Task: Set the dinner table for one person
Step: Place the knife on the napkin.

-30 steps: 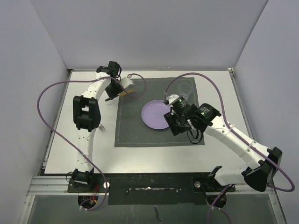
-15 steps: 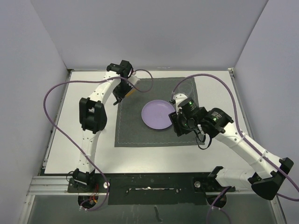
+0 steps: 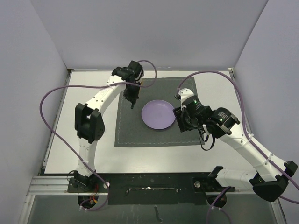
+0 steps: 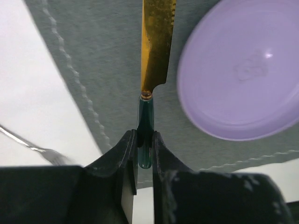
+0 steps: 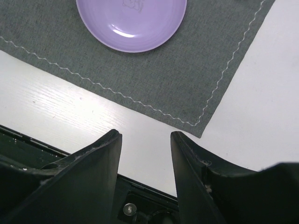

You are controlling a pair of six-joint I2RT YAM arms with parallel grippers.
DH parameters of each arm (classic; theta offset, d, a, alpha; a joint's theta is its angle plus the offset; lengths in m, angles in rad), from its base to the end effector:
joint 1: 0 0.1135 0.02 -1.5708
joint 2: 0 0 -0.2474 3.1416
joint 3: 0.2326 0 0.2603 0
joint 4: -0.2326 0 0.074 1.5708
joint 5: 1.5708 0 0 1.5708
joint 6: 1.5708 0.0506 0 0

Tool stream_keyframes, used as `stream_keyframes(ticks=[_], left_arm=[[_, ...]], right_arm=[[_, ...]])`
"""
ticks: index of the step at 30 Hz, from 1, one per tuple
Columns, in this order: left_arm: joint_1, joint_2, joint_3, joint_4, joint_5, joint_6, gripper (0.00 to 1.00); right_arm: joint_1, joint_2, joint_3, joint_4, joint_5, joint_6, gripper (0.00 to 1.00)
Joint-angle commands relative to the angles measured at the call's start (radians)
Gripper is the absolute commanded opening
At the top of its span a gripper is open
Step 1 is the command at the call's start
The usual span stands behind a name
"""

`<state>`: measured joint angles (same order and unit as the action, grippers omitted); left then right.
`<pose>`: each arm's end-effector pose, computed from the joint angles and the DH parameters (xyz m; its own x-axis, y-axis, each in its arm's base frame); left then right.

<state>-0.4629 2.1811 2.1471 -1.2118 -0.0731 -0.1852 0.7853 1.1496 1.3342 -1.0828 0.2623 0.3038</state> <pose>0.4103 -0.2006 0.2496 -0.9116 0.2497 -0.3266 0.2611 0.9653 0.0092 0.1743 0.1557 0.3486 -0.6979 -0.2892 -0.6552 -0.3771 0.9262 -0.0072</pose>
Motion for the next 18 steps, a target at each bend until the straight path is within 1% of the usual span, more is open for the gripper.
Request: stream_keyframes(ticks=[1, 3, 5, 9, 13, 14, 18], left_arm=[[-0.084, -0.242, -0.19, 0.32, 0.046, -0.304, 0.0], [-0.105, -0.32, -0.338, 0.441, 0.053, -0.439, 0.0], [-0.135, -0.39, -0.464, 0.551, 0.046, -0.533, 0.0], [-0.197, -0.45, -0.569, 0.608, 0.0, -0.654, 0.0], [-0.289, -0.432, -0.591, 0.67, -0.027, -0.696, 0.0], [-0.31, -0.408, -0.579, 0.69, -0.034, -0.699, 0.0], [-0.366, -0.273, -0.463, 0.687, -0.017, -0.709, 0.0]], right_arm=[[0.004, -0.015, 0.046, 0.005, 0.066, 0.009, 0.47], [0.004, -0.014, 0.051, -0.003, 0.081, 0.009, 0.47], [0.006, -0.015, 0.061, -0.011, 0.093, 0.009, 0.47], [0.007, -0.018, 0.081, -0.03, 0.114, 0.006, 0.48], [0.008, -0.019, 0.1, -0.038, 0.128, 0.003, 0.48], [0.008, -0.019, 0.104, -0.038, 0.131, 0.004, 0.48], [0.008, -0.014, 0.117, -0.061, 0.155, 0.008, 0.47]])
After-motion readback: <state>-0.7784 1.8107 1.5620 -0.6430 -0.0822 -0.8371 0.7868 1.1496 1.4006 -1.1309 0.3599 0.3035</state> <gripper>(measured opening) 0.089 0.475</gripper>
